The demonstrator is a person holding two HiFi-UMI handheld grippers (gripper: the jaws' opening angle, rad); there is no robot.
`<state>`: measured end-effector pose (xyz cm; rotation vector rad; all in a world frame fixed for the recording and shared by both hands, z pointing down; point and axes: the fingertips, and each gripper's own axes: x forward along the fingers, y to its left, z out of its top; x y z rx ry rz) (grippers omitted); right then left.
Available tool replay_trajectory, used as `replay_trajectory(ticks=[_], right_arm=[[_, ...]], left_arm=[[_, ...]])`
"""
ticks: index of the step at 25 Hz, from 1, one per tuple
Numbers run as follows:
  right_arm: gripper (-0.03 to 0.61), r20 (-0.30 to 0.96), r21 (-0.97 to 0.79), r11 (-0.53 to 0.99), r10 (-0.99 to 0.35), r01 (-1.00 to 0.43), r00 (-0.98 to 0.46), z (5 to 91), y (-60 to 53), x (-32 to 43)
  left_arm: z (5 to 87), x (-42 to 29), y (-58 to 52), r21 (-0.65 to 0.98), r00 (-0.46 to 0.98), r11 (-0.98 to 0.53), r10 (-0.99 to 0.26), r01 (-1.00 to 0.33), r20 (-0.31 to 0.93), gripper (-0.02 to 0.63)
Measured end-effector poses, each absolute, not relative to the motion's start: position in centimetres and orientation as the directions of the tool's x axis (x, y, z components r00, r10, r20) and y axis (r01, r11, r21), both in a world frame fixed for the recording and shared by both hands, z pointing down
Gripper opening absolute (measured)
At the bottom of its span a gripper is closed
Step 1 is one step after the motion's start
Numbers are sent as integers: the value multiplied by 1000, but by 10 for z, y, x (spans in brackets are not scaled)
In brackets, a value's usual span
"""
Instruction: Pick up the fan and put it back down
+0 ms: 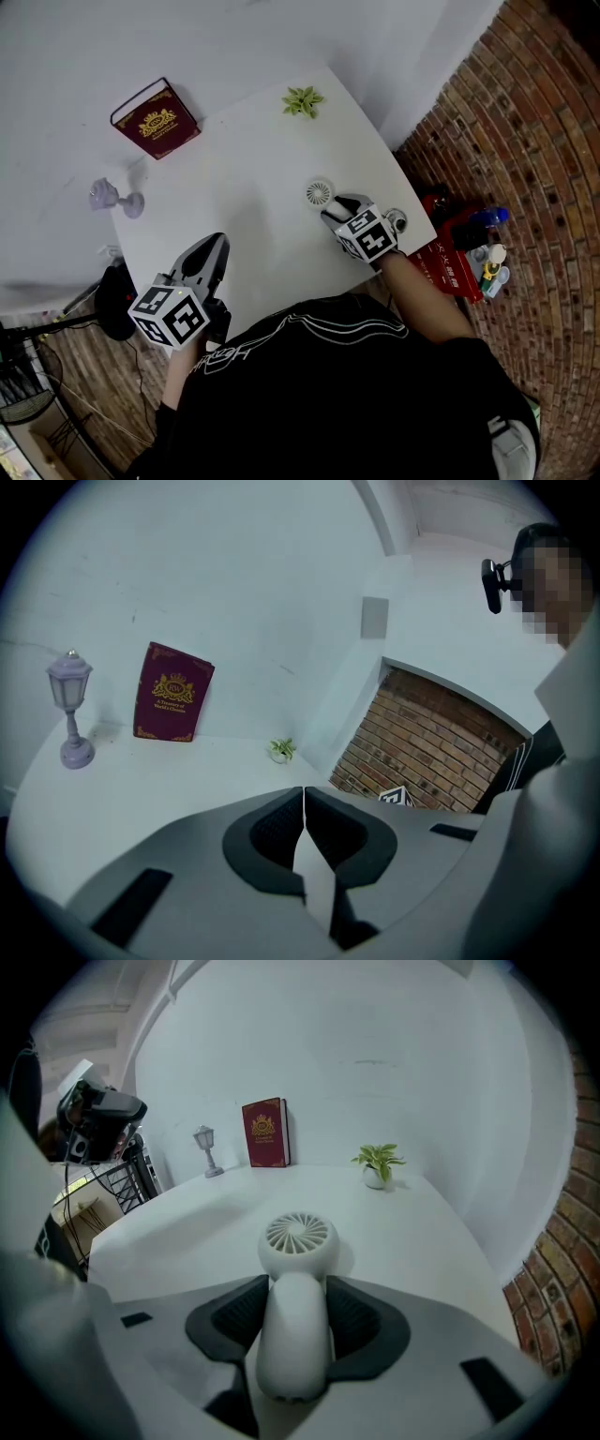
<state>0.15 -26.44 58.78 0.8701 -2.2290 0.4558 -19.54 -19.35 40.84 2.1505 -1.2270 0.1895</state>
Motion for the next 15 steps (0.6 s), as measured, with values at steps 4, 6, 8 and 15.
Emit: replay_trajectory(ticks=[4, 6, 8, 15], right_arm=[[196, 719, -66, 711, -452, -700, -527, 590, -263, 1], [198, 729, -63, 711, -447, -701, -519, 592, -263, 1], [201, 740, -54, 711, -443, -701, -506, 594, -263, 2], [322, 724, -56, 705, -459, -707, -515, 581, -256, 2]], left_arm=[[406, -195, -194, 459, 556, -363, -721, -811, 413, 34], [405, -194, -194, 456, 560, -370, -720, -810, 410, 34], [404, -193, -194, 453, 563, -376, -720, -808, 407, 34], [401, -193, -189, 455, 576, -392, -715, -800, 396, 33]])
